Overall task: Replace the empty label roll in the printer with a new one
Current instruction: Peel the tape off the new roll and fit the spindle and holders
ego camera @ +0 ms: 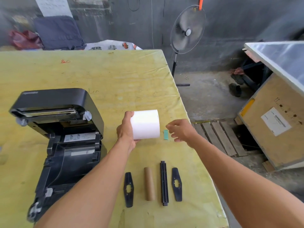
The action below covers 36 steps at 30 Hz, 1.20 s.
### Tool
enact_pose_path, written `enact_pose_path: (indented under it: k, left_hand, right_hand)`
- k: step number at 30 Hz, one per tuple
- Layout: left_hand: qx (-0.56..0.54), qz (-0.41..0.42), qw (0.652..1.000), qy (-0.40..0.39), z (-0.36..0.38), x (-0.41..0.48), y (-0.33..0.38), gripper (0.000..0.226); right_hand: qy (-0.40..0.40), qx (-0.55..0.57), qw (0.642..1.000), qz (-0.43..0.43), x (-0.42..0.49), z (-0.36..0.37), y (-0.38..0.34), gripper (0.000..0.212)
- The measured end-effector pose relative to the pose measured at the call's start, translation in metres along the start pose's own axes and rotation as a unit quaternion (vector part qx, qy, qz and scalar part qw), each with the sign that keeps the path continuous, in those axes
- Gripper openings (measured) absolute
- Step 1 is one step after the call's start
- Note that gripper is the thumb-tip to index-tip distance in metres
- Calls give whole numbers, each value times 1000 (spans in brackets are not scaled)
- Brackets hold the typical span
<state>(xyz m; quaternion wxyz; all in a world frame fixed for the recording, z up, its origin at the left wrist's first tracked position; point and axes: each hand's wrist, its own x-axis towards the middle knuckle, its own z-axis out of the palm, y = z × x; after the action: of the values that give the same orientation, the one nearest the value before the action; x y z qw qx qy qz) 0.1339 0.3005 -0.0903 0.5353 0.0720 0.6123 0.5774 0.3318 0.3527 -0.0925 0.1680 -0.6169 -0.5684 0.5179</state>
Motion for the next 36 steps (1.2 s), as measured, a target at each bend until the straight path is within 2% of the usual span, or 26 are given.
enact_pose_path:
  k: [2,4,6,10,13,19,23,31,33,36]
  left_hand:
    - [0,9,1000,-7,-5,-7,3,40]
    - [-2,14,1000,-16,-9,-15,6,43]
    - [7,25,999,-29,-15,-21,10,44]
    - [16,59,996,-66,-31,-35,17,41]
    - [20,75,991,-109,-43,-45,20,44]
    - [11,97,982,-160,-57,-63,13,35]
    - [-7,107,982,-153,-58,-72,10,40]
    - [1,115,982,-147,-42,-88,16,42]
    - [-9,105,983,-151,-38,-87,14,33]
    - [6,91,975,-204,-35,-89,9,6]
  right_hand:
    - [-61,114,992,6,-16,2,-19,45]
    - [-142,107,984,10,-32,11,-31,62]
    - [-177,94,980,-3,-45,25,-37,66]
    - [-153,209,966,-22,-62,44,-39,51]
    - [-134,273,952,-21,-74,53,-41,51]
    - [-53,297,953,15,-91,61,-50,36]
    - [-68,305,950,30,-99,58,-46,39]
    - [-114,309,944,-1,-98,35,-42,41]
    - [-115,313,943,5,-97,25,-40,39]
    - [-112,320,941,16,-97,9,-33,37]
